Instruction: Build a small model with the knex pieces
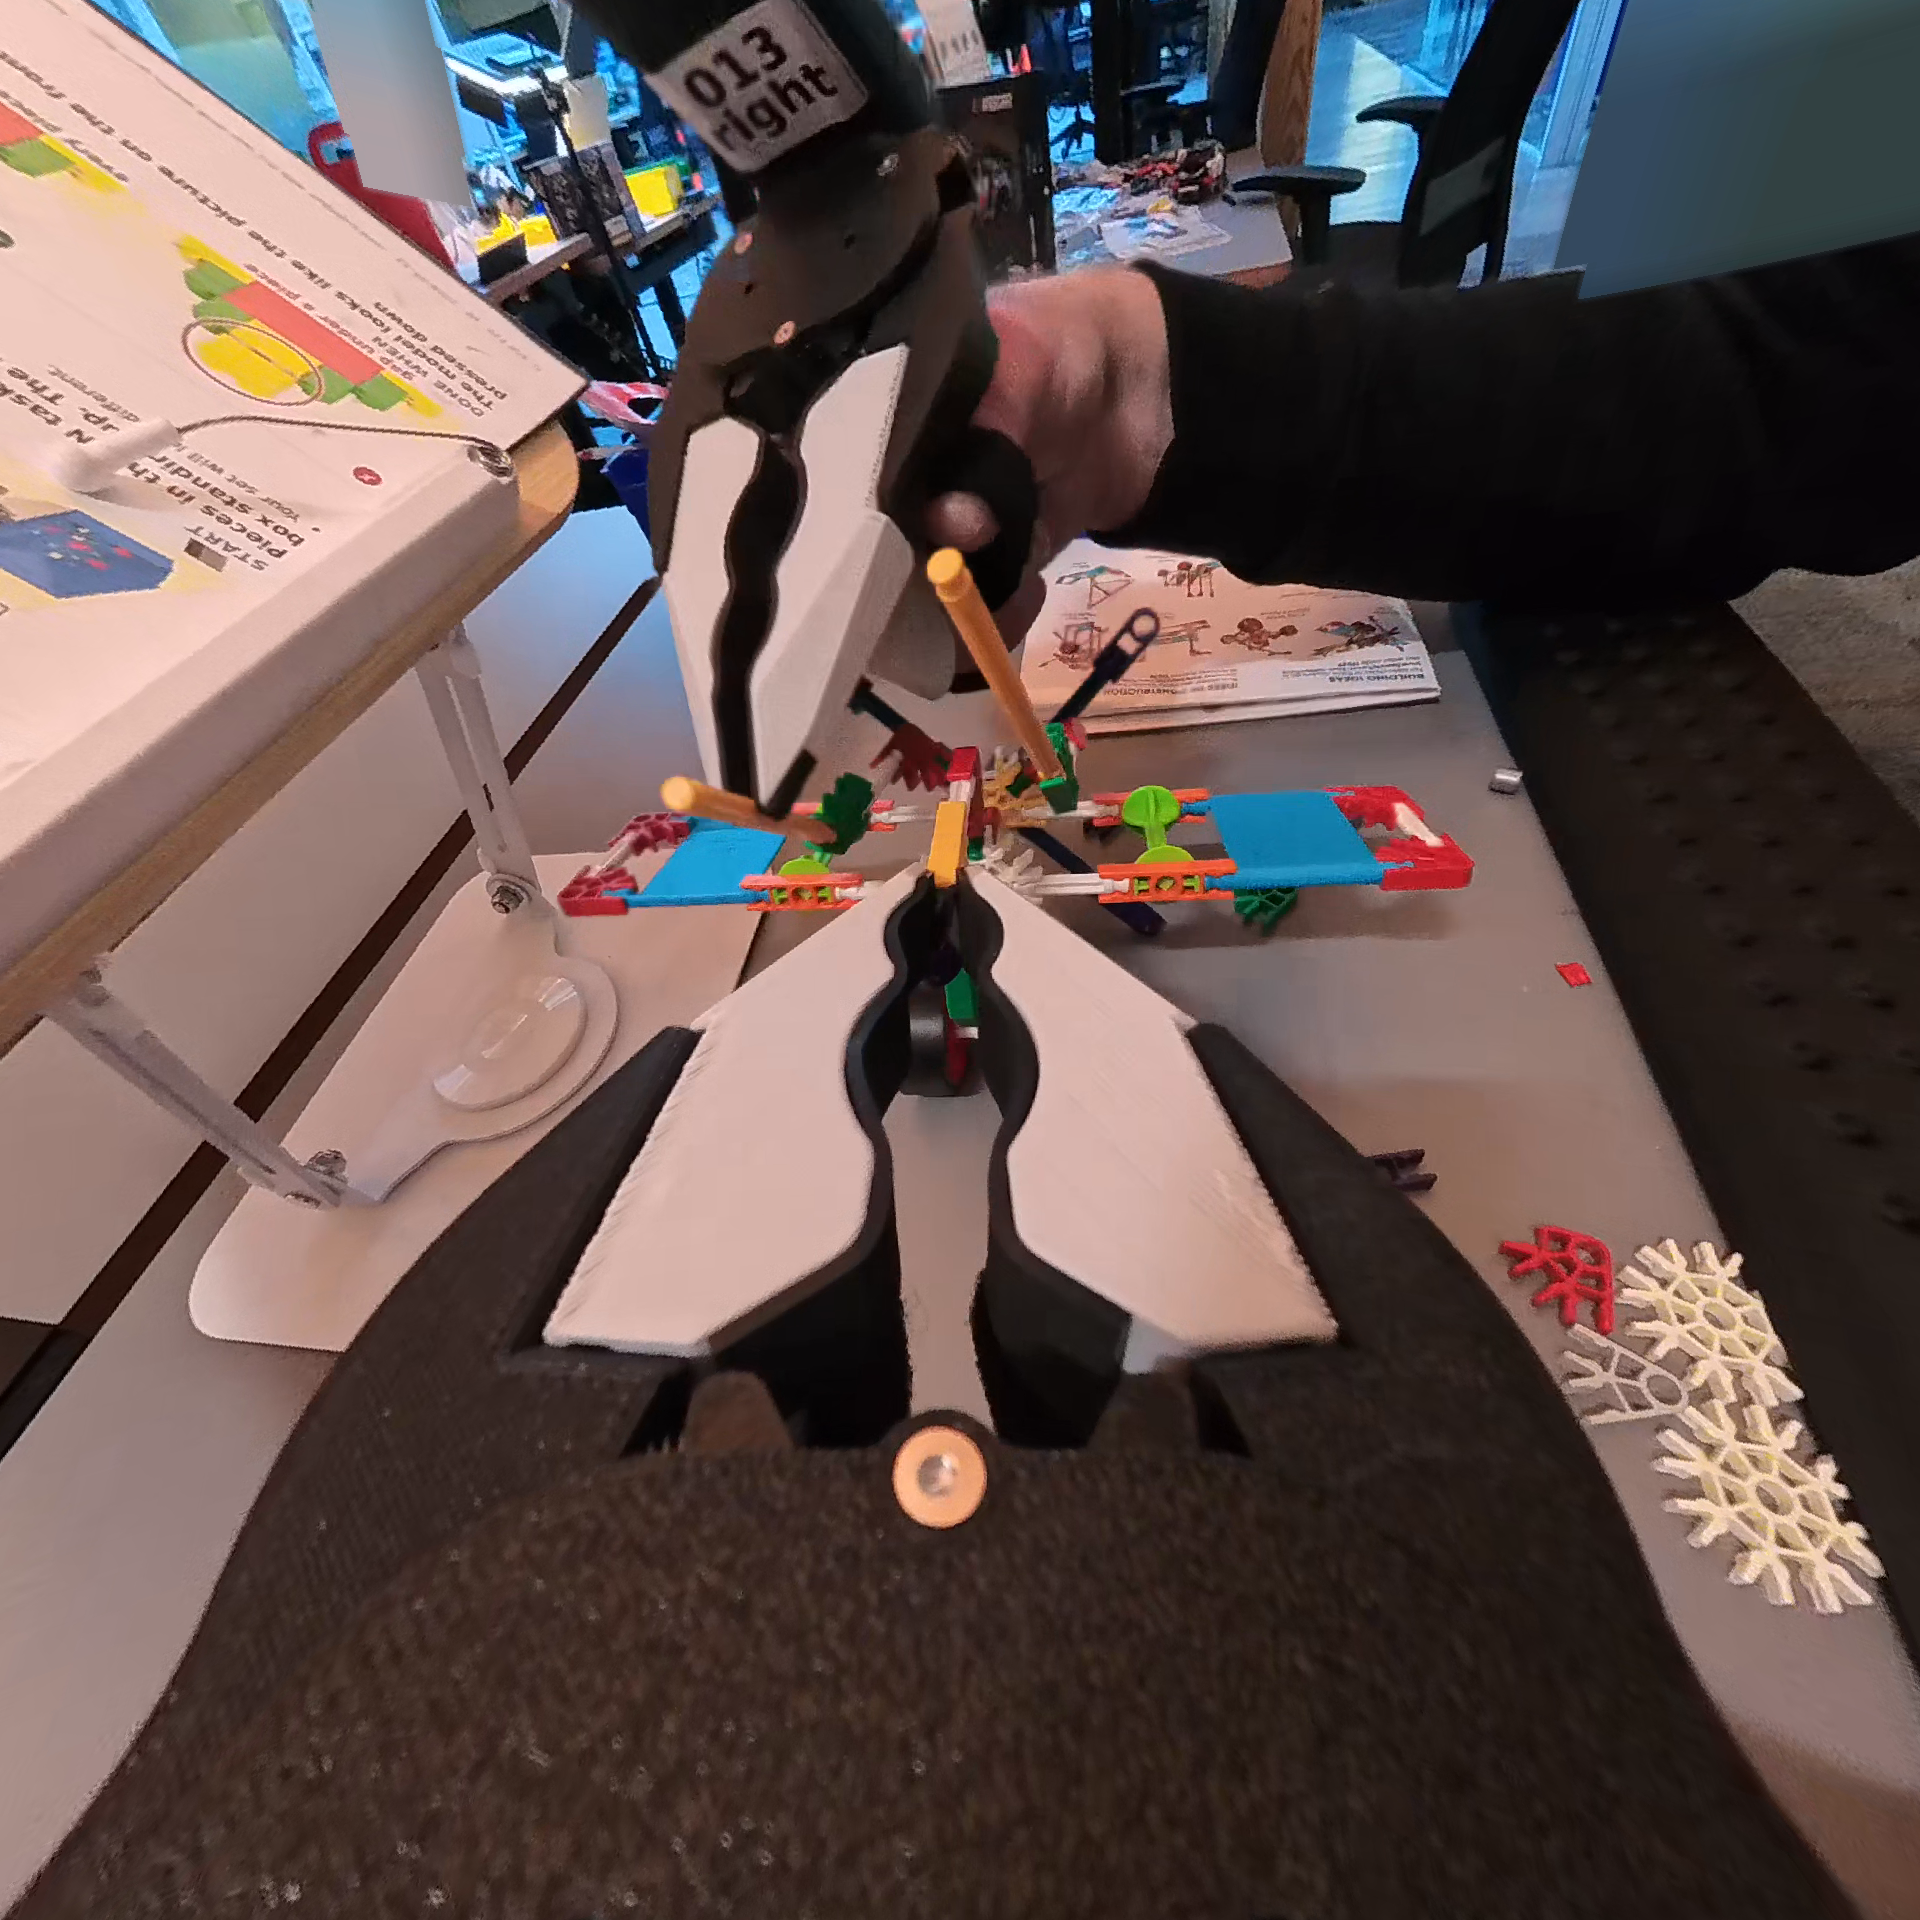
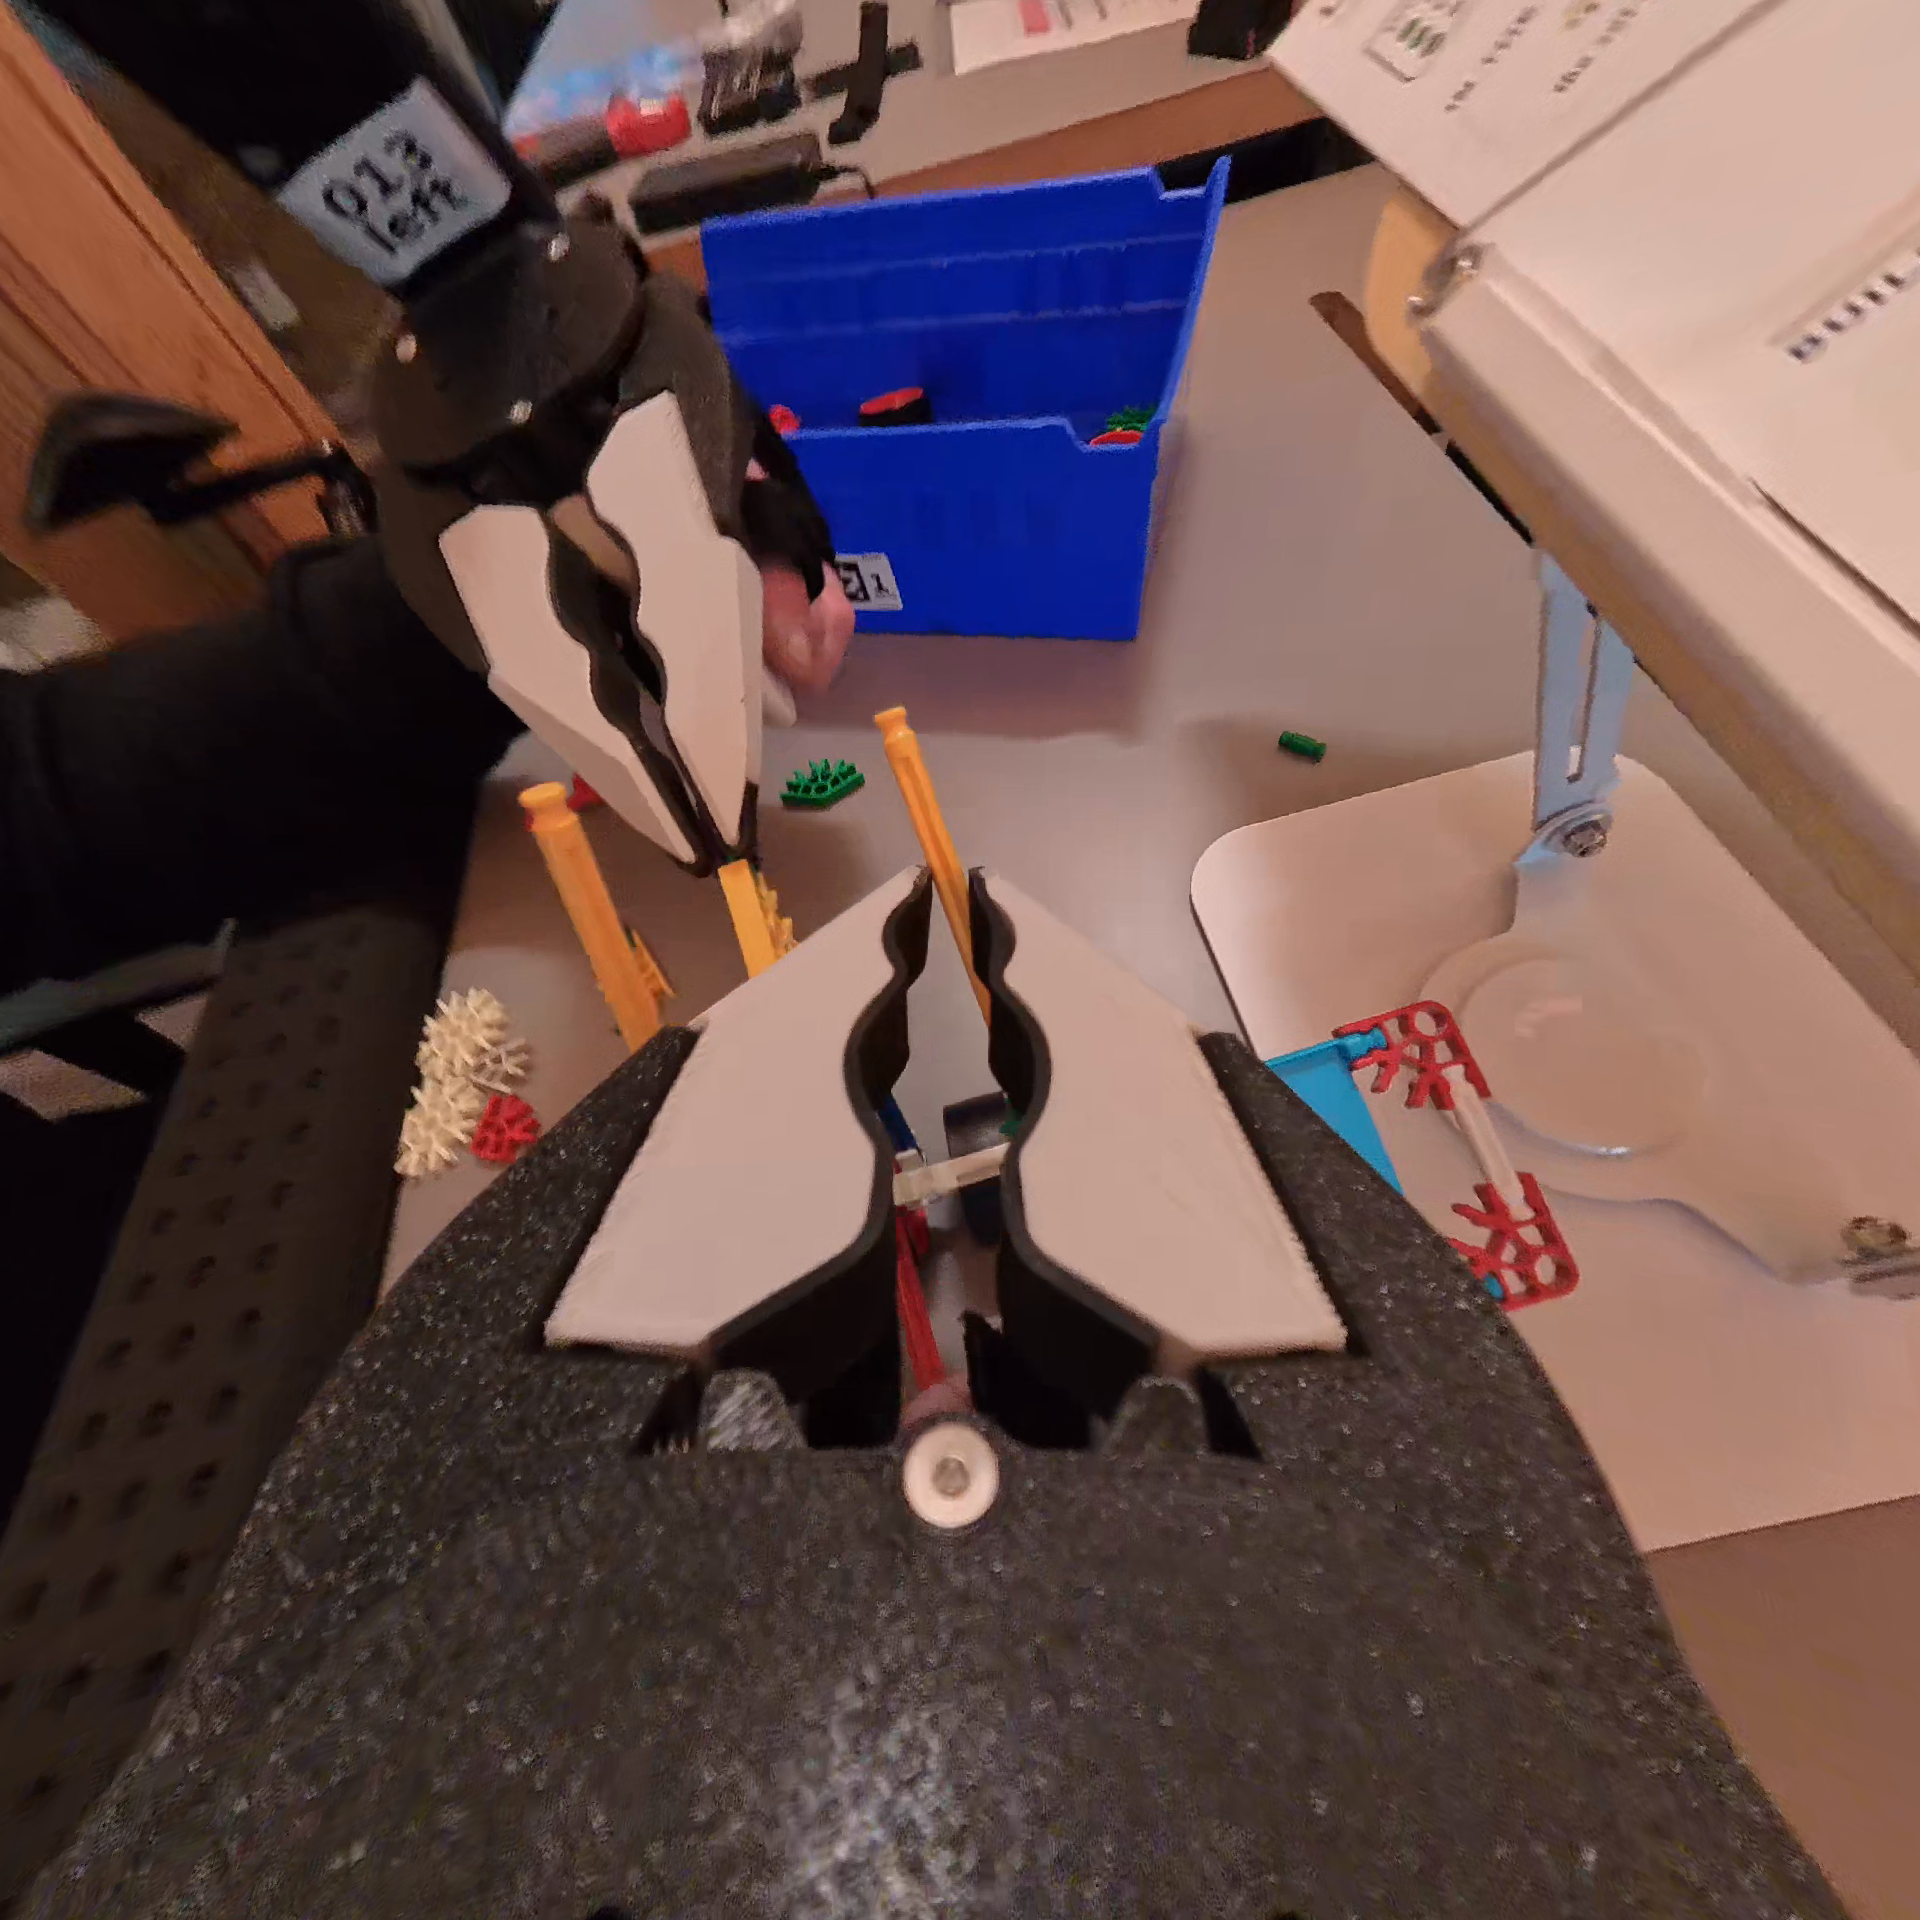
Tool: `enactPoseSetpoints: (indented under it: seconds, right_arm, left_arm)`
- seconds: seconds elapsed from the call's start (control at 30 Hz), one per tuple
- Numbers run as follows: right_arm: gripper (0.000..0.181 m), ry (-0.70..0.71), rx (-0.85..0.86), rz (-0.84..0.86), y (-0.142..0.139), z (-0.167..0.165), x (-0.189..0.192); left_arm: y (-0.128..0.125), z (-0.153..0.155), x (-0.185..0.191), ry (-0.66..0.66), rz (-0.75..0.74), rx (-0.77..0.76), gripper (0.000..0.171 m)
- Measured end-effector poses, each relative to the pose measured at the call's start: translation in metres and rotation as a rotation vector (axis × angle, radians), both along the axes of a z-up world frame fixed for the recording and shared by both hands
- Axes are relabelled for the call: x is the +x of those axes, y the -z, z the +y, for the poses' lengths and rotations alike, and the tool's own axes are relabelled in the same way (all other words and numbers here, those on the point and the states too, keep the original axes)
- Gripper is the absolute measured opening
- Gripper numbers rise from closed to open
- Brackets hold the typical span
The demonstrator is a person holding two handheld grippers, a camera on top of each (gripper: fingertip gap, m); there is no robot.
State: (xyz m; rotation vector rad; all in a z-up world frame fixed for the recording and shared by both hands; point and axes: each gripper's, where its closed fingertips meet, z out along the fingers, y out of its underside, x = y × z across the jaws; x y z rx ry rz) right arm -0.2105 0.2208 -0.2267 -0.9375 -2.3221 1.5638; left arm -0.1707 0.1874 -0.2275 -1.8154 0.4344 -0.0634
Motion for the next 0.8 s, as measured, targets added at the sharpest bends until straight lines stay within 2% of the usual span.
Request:
enactPoseSetpoints:
  seconds: [0.27, 0.7, 0.8]
  right_arm:
    - [0.006, 0.030, -0.153, -0.058, -0.005, 0.013, -0.007]
    - [0.006, -0.157, -0.235, -0.072, -0.016, -0.002, 0.017]
    - [0.007, -0.137, -0.240, -0.078, -0.016, -0.001, 0.014]
  left_arm:
    - [0.000, 0.002, -0.007, -0.012, -0.025, 0.007, 0.004]
    - [0.000, 0.002, -0.019, -0.050, -0.056, 0.018, 0.007]
    - [0.000, 0.002, -0.020, -0.055, -0.059, 0.021, 0.007]
